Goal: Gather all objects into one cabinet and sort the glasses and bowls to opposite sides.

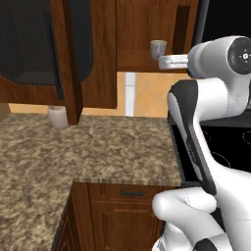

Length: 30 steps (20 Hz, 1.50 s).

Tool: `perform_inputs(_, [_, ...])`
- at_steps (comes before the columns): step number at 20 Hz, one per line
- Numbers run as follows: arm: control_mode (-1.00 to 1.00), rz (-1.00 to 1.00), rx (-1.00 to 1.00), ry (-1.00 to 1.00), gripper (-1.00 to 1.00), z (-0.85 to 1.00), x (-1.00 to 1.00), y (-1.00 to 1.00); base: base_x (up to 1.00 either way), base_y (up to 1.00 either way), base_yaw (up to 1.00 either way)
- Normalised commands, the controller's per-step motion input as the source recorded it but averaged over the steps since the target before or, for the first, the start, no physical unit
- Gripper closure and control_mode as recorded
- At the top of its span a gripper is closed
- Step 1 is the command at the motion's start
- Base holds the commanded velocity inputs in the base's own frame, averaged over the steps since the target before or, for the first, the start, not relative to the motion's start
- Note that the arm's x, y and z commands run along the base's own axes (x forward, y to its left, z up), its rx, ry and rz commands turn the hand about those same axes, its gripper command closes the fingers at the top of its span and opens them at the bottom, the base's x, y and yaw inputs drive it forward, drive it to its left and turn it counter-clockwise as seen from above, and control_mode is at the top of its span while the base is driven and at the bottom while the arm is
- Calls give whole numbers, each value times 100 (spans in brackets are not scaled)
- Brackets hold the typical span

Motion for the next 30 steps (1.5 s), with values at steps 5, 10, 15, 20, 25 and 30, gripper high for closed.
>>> perform_inputs(5, [-100,0,0,-9,-100,0,52,0,0,0,0])
perform_inputs(10, [-100,0,0,0,-100,0,57,0,0,0,0])
perform_inputs(15, [-100,0,0,0,-100,0,55,0,0,0,0])
perform_inputs(20, [-100,0,0,0,-100,0,44,0,0,0,0])
perform_inputs(25, [-100,0,0,0,-100,0,44,-2,0,0,0])
perform_inputs(30, [-100,0,0,0,-100,-14,41,0,0,0,0])
